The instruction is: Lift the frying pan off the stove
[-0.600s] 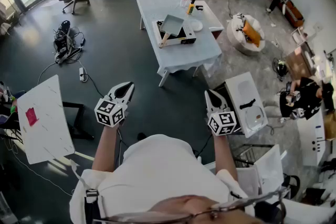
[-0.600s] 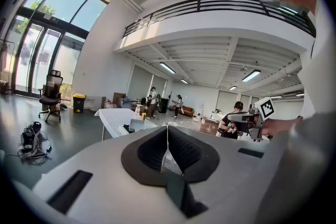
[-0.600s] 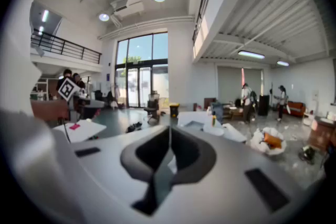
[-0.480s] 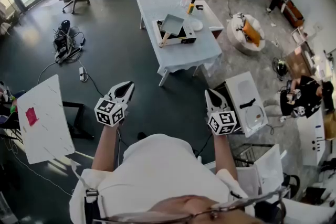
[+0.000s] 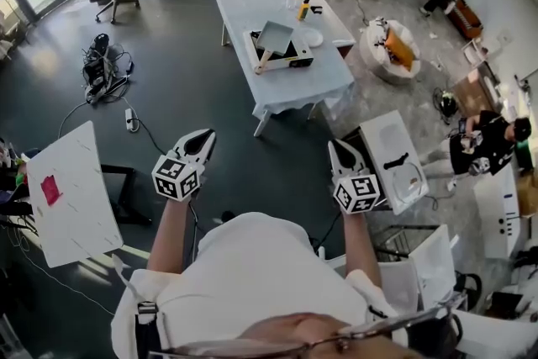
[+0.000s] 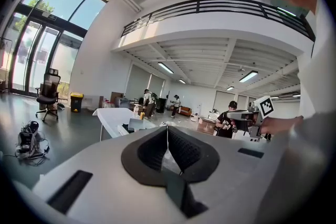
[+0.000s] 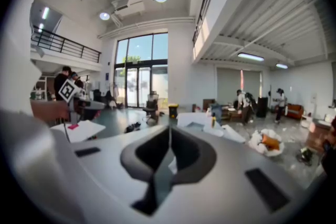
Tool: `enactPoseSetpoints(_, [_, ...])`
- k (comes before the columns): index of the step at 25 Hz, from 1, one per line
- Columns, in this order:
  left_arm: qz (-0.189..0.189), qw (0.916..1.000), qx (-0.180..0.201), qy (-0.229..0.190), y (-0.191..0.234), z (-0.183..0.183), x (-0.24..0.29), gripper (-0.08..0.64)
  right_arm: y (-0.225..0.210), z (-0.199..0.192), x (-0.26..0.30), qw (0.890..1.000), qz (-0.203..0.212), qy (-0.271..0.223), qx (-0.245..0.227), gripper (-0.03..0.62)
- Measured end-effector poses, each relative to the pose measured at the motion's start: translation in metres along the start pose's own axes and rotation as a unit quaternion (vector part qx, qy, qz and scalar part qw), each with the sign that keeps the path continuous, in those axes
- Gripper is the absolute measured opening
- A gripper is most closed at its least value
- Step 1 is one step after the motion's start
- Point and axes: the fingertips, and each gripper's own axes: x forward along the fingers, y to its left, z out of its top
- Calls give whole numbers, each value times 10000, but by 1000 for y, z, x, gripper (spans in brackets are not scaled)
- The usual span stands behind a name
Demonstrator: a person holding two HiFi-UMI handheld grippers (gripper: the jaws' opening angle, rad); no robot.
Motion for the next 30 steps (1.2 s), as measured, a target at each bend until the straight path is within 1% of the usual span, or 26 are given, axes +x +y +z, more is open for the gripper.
enactPoseSetpoints(4, [-81,10000,-16,51,5,-5,-6,31,13,-3,2,10000,-32,39,-5,35])
enactPoseSetpoints(13, [-393,9991,80,148,21,-7,-17,31,48,-12,8,9997,-181,128,81,35])
enactPoseSetpoints(18, [-471,9986,46,219,31,-9,-16,31,58,-13,15,9995,-234,162,127,35])
enactPoseSetpoints(25, [-481,9985,-11,252,45,-9,2,31,50,-11,39,9995,-192,230,126,35])
enactPoseSetpoints(30, [-382,9990,-36,230,60,-5,27,31,31,-8,72,9996,-73,222,136,35])
